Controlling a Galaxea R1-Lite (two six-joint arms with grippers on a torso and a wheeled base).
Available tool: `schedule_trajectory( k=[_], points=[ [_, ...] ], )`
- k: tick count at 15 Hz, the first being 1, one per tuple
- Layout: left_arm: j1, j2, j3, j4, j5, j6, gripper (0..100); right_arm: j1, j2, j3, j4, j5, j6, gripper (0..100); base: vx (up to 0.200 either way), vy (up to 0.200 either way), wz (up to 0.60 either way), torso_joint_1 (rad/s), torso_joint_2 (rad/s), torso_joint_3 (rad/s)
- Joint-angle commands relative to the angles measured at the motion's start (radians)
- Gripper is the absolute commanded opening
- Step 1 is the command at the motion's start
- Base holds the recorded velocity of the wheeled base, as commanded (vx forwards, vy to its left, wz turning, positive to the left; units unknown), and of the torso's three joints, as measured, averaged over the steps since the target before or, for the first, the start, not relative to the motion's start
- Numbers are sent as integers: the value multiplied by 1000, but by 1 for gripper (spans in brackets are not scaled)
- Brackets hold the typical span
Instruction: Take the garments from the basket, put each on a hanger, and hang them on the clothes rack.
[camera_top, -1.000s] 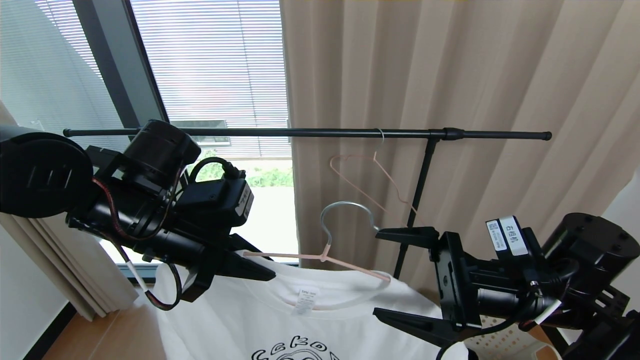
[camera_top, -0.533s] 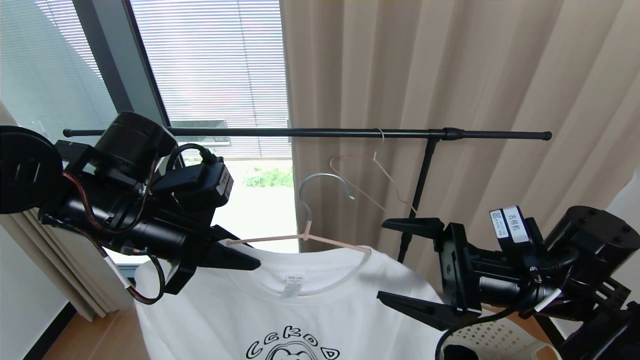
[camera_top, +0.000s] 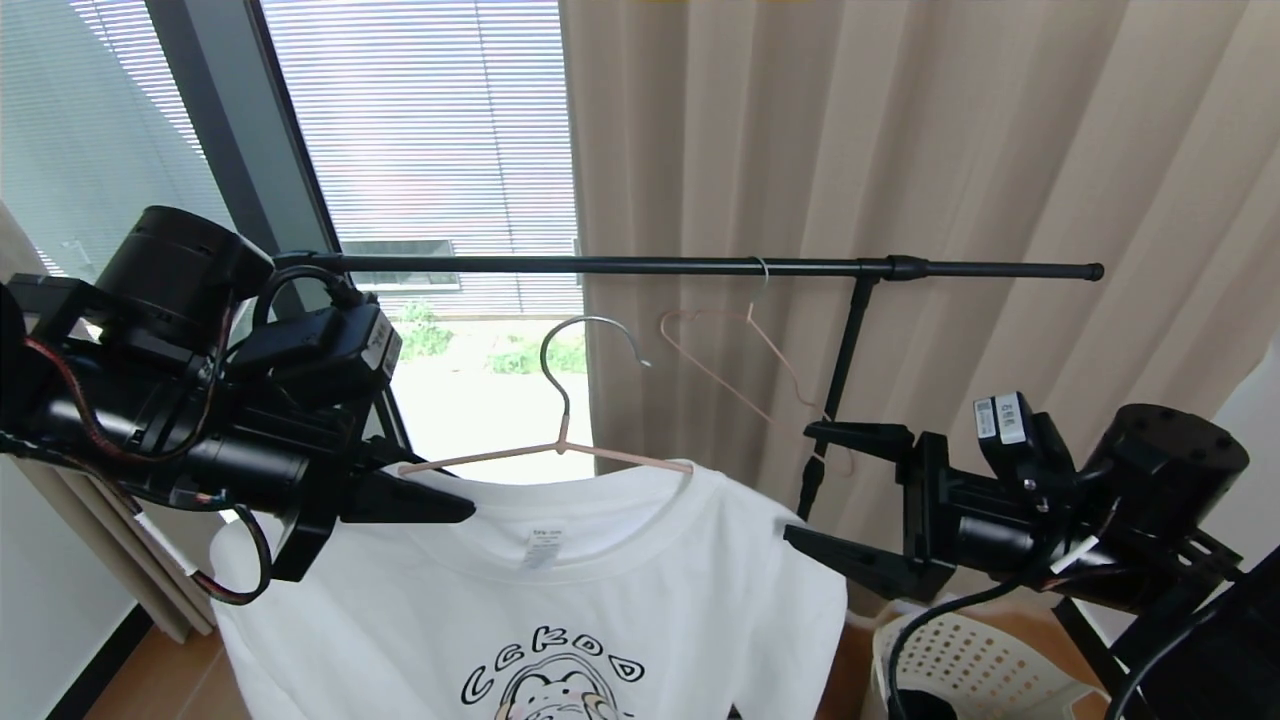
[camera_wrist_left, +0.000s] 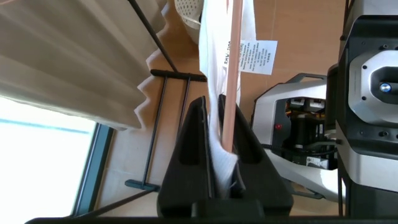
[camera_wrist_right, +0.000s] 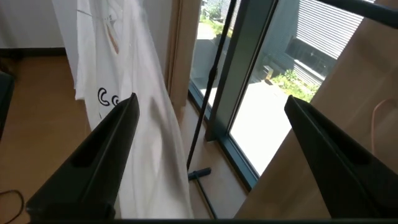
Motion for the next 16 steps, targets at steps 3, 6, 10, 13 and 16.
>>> schedule_trajectory(
  k=[3,6,10,13,16],
  points=[
    [21,-21,7,-4,0,-9,0,-18,108,15,-6,-1,-4,100,0,0,0,0,0,0],
    [21,-22,10,-46,0,-50,0,-18,168,7,-7,-1,-7,100,0,0,0,0,0,0],
    [20,-22,11,-67,0,-93,0,-27,220,-8,-7,-2,-24,100,0,0,0,0,0,0],
    [20,-22,11,-69,0,-95,0,-49,252,-31,-7,-2,-24,100,0,0,0,0,0,0],
    [20,-24,10,-69,0,-95,0,-50,255,-33,-7,-2,-24,0,0,0,0,0,0,0]
  ],
)
